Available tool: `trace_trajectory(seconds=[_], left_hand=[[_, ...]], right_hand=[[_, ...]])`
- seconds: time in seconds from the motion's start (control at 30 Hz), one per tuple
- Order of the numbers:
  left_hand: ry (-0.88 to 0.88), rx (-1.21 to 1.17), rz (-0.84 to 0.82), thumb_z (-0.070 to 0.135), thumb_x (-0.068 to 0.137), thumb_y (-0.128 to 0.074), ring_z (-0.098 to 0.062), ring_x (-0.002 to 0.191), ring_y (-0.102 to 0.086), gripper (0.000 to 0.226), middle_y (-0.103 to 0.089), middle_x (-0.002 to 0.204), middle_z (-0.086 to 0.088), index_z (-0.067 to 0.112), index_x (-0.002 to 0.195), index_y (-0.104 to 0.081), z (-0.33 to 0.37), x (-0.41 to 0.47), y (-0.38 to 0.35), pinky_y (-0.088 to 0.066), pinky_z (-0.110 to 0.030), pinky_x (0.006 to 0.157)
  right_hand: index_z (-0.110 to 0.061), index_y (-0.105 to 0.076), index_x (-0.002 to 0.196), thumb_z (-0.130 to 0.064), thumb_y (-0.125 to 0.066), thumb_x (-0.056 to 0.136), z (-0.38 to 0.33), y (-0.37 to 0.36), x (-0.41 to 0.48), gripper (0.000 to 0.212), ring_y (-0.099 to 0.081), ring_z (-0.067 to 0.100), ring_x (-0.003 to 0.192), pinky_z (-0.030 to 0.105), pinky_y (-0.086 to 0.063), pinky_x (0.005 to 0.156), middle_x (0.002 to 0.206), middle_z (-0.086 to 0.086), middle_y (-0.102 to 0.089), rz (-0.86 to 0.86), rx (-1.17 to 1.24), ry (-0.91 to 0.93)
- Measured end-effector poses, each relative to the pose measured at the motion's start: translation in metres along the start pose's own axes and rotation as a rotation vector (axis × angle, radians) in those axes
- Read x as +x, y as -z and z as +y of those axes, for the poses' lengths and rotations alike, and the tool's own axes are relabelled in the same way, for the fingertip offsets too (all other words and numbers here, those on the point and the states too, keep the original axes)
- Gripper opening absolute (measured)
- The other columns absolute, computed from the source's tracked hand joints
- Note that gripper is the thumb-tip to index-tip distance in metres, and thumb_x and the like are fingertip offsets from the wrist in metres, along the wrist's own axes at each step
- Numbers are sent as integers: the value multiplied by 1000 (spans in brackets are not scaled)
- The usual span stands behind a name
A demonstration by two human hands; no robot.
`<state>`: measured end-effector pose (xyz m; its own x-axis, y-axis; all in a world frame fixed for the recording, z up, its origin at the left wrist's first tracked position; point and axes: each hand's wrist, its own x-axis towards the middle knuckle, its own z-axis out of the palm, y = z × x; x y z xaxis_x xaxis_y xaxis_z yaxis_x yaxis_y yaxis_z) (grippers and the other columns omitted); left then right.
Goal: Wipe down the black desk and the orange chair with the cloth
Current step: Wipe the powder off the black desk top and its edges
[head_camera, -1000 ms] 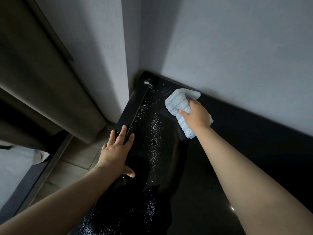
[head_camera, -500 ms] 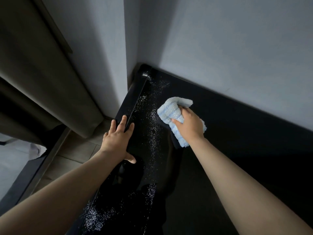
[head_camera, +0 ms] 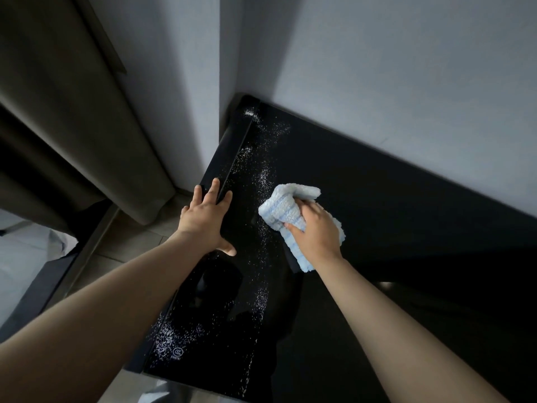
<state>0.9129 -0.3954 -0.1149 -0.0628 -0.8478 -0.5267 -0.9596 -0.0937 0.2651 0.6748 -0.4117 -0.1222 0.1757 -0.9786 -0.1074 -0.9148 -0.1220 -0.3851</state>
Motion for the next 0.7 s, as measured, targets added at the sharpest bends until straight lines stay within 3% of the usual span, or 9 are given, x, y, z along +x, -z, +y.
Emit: trace_trajectory(seconds=[0.2,0.37,0.7], left_hand=[[-12,36,26,55,56,-84,-33,147,10,129,16,160,-1,27,153,-4,2,-5,-4,-18,-54,115],[-137,54,63,54,71,-75,-28,147,11,109,7,161,0,25,154,-9,-4,-35,-22,-7,-51,119],[-192,166,-14,63,72,-68,-28,147,14,110,11,161,2,25,153,-5,-35,-95,-45,-5,-48,119]], right_hand=[[-19,-53,137,-34,-67,89,-4,-6,-20,52,-51,13,123,29,-47,95,132,-3,-57,-7,-11,-3],[-18,-56,134,-31,-67,88,-9,-10,-36,49,-53,14,120,28,-47,91,129,-2,-60,17,10,-6],[-17,-56,135,-31,-68,88,-28,-20,-85,50,-52,13,121,28,-48,93,130,-3,-59,-9,12,-44]])
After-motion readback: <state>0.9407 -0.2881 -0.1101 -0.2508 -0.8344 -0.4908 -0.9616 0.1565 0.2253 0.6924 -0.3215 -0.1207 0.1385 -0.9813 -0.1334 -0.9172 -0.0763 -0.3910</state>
